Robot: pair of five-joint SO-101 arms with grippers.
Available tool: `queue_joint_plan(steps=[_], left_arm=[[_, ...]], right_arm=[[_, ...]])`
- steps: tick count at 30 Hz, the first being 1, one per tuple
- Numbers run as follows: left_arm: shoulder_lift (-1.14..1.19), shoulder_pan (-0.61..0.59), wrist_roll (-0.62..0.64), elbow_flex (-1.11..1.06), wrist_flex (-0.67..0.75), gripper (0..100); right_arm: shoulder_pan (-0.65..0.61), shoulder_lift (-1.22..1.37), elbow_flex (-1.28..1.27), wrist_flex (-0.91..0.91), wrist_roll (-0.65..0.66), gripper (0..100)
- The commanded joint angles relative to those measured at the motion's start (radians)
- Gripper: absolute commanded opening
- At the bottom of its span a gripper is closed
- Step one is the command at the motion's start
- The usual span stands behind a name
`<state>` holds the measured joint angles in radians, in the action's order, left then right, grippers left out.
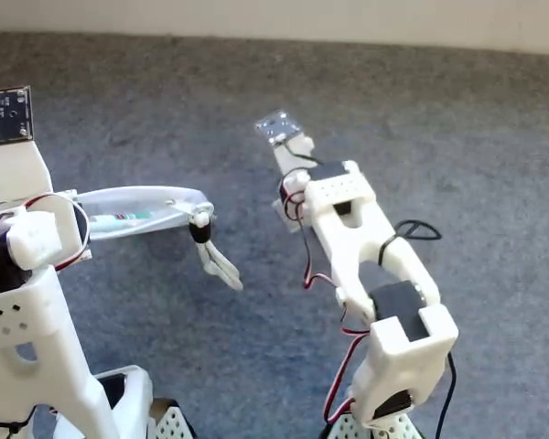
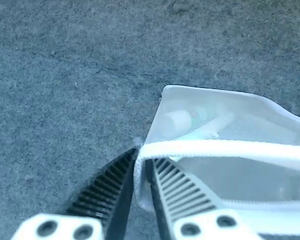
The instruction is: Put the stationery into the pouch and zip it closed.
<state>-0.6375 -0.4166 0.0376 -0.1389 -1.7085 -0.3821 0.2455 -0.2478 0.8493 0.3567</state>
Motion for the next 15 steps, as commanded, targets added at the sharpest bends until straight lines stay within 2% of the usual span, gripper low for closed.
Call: queue_joint_plan(steps=[1, 5, 11, 15], left_arm=[[0.016, 0.008, -0.008, -0.012, -0.008, 0], [0.016, 0.008, -0.008, -0.019, -0.006, 0], [0.016, 0.008, -0.008, -0.019, -0.006, 0], [0.016, 0.008, -0.008, -0.019, -0.006, 0]], right_arm=[[-0.025, 0.041, -0.012, -0.042, 0.002, 20.9], [-0.021, 0.133, 0.019, -0.012, 0.003, 19.7], [-0.010, 0.156, 0.160, 0.150, 0.003, 0.0], [-0.008, 0.153, 0.189, 0.219, 0.003, 0.4]])
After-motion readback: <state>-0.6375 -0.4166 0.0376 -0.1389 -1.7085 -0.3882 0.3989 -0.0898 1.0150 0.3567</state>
